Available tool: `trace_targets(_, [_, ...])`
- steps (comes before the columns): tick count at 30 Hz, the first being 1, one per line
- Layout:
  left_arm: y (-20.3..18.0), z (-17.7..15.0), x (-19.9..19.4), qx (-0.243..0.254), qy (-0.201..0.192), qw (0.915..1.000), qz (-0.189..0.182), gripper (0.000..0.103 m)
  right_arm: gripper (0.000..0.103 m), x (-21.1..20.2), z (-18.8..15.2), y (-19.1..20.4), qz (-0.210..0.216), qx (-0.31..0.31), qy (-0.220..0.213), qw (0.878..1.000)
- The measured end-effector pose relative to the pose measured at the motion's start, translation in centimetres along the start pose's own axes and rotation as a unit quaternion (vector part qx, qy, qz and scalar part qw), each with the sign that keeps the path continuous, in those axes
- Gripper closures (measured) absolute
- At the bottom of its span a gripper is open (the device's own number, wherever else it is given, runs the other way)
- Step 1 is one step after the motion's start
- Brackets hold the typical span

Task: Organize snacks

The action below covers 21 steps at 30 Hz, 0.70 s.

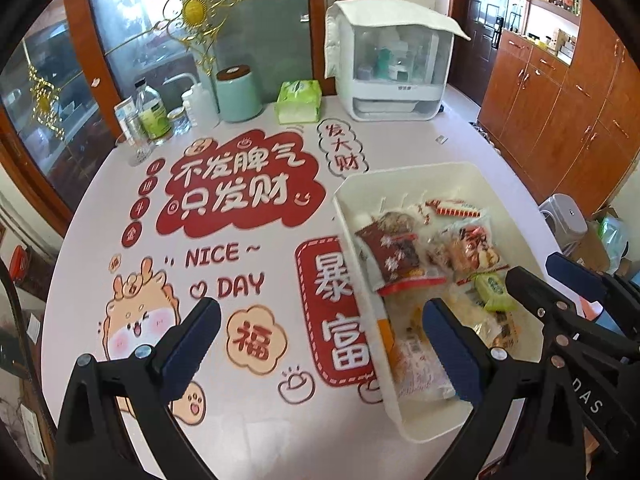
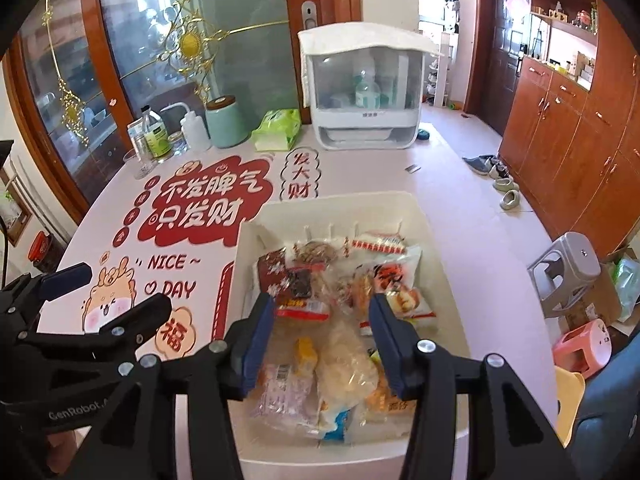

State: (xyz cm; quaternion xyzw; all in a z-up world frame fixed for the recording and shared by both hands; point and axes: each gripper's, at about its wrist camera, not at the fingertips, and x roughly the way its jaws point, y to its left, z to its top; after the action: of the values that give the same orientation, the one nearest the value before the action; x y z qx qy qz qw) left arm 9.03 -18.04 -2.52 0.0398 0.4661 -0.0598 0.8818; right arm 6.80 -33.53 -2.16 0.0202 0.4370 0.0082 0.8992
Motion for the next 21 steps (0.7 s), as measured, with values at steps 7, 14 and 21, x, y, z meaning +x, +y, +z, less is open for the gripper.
trace_targets(7, [2.1,-3.3,-0.4,-0.029,0.015,0.9994,0.011,0.003,0.053,0.5,-3.0,1.8,0.014,-0.003,0.023,1.0])
trace_targets(14, [3.4,-5.2,-2.2,-0.058,0.017,0.998,0.017,0.003,0.053,-1.4,-4.8,3.0,0.033,0.005,0.034,0.999])
trace_targets(21, [3.6,-5.8,-4.4,-0.066,0.003,0.9973,0.031,0.003,0.053,-3.4,-5.0,3.9,0.039,0.0,0.032,0.999])
